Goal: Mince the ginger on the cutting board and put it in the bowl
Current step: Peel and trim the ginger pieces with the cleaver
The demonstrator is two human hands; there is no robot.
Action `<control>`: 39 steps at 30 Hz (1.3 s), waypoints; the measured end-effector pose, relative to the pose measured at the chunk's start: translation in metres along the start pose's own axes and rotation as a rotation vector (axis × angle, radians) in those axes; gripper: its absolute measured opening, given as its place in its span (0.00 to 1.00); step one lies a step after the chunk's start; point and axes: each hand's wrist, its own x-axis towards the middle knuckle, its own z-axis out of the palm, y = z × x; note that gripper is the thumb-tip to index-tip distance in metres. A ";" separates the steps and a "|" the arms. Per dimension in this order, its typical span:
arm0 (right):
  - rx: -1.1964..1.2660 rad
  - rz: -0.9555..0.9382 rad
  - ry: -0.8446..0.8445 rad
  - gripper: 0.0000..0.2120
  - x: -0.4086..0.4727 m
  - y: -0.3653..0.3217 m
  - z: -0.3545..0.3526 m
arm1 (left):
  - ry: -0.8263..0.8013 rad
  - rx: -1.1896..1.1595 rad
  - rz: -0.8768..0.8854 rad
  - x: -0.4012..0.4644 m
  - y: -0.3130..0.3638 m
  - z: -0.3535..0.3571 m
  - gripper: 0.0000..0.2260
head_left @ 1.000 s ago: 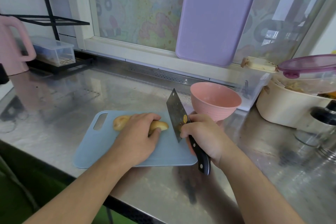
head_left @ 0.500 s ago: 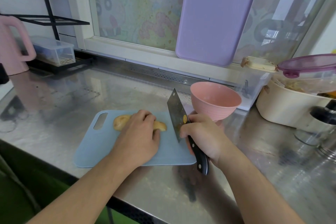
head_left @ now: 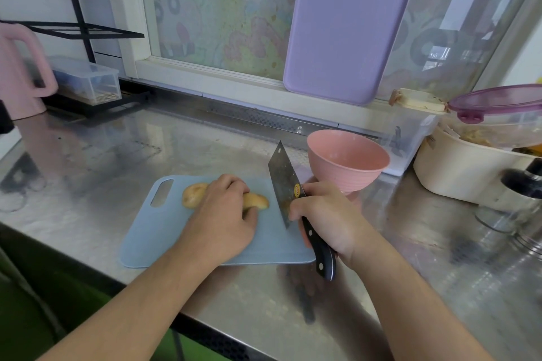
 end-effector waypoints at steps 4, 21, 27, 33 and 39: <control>-0.012 0.002 -0.004 0.16 0.000 0.001 0.000 | 0.038 -0.031 -0.025 0.003 0.003 0.000 0.14; 0.033 0.019 -0.033 0.10 0.000 0.004 0.005 | 0.043 0.016 0.006 -0.002 0.002 0.000 0.20; 0.006 0.017 -0.031 0.12 0.002 0.006 0.004 | 0.036 0.056 0.007 -0.001 0.001 0.004 0.18; 0.012 0.022 -0.035 0.06 0.001 0.005 0.007 | 0.064 0.039 -0.012 0.002 0.003 0.002 0.15; 0.029 0.019 -0.035 0.15 0.000 0.006 0.005 | 0.054 0.140 0.002 -0.003 0.007 -0.002 0.12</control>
